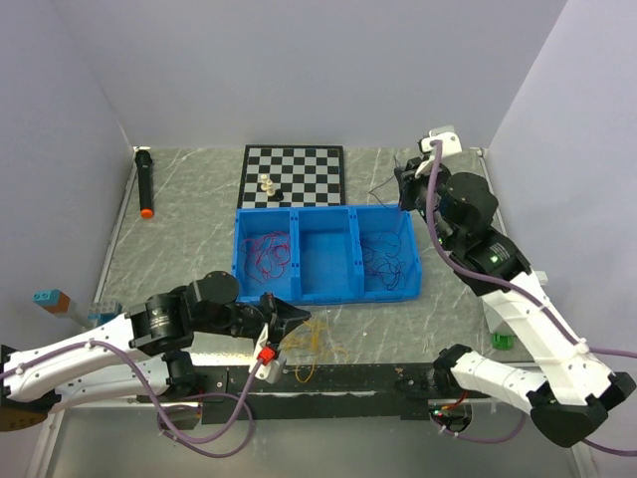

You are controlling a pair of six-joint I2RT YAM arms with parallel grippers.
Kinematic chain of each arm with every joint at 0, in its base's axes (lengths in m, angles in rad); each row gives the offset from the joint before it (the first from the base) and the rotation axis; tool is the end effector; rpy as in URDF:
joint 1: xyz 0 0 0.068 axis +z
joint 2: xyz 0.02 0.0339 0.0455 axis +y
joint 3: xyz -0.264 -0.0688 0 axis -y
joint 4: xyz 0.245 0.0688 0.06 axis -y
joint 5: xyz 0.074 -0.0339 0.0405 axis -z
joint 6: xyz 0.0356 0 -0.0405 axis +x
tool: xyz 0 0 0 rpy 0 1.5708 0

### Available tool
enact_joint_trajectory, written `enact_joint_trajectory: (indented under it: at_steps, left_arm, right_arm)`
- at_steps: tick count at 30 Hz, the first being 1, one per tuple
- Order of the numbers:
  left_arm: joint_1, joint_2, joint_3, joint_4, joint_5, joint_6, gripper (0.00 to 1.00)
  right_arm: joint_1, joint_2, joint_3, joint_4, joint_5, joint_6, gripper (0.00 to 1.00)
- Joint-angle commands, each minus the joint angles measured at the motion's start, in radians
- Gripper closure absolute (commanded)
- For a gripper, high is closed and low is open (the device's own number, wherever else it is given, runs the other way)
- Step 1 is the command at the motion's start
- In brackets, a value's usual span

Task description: Untangle the cables

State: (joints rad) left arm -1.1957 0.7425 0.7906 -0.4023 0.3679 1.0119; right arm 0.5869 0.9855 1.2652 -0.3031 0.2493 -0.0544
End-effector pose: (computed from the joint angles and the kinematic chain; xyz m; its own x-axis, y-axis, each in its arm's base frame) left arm 0.0496 -0.1609 0.3265 0.7735 0.1948 -0.6031 0.6336 -0.2588 0.7291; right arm 0.1727 0.1043 0.4563 -0.0014 -0.0642 -0.9979 -0.3318 0.9414 -0.0601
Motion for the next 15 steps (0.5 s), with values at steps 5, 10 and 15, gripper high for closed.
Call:
enact_joint_trajectory:
  at_steps: [5,10,15]
  left_arm:
    - [-0.004,0.011,0.125,-0.03,-0.014,0.05,0.99]
    - [-0.004,0.031,0.194,-0.078,-0.023,0.068,0.99]
    - [-0.004,0.055,0.248,-0.056,-0.055,0.077,0.99]
  right_arm:
    - [-0.062,0.033,-0.075,0.096,-0.044,0.037,1.0]
    - [-0.085,0.045,-0.164,0.117,-0.044,0.053,1.0]
    - [-0.093,0.071,-0.24,0.085,-0.06,0.183,1.0]
